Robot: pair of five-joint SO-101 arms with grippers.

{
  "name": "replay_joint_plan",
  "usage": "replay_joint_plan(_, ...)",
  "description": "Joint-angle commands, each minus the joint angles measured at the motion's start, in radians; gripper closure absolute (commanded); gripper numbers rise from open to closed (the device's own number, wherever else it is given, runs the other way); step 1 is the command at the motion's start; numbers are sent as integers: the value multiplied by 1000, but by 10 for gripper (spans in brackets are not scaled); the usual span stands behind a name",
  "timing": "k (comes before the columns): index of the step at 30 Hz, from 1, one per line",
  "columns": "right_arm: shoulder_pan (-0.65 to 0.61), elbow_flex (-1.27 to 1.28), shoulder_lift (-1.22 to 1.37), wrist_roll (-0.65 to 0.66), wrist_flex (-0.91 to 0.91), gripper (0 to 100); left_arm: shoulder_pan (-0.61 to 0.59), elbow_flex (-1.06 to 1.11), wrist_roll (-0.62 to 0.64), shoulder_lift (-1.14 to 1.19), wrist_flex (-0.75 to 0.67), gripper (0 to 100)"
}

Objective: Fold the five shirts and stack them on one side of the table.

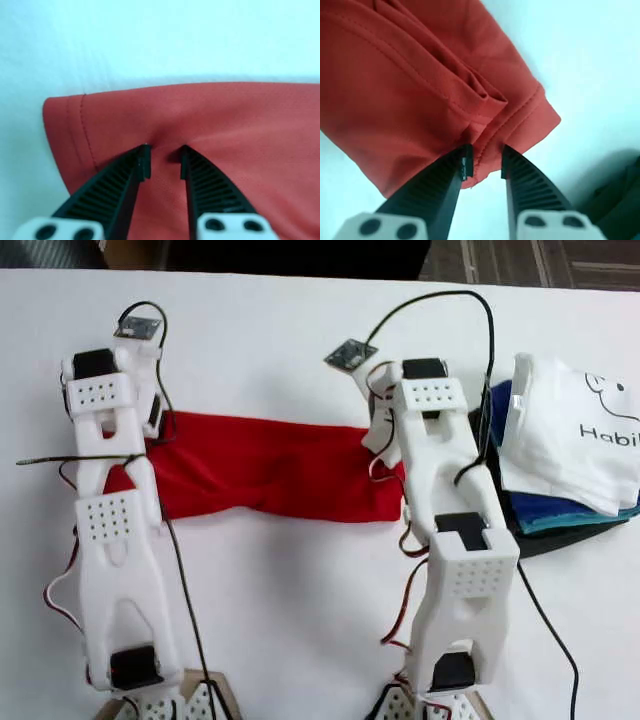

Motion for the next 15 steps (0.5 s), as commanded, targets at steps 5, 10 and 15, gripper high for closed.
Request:
replay_joint_plan(5, -156, -187, -209, -63, 90, 884, 8, -2, 6, 5, -17, 867)
replay_joint_plan(10, -265, -114, -240, -121, 71, 885, 8, -2, 6, 5, -17, 867)
replay_joint_plan(15, -338, 98, -183, -189, -136, 885, 8, -2, 6, 5, -17, 867)
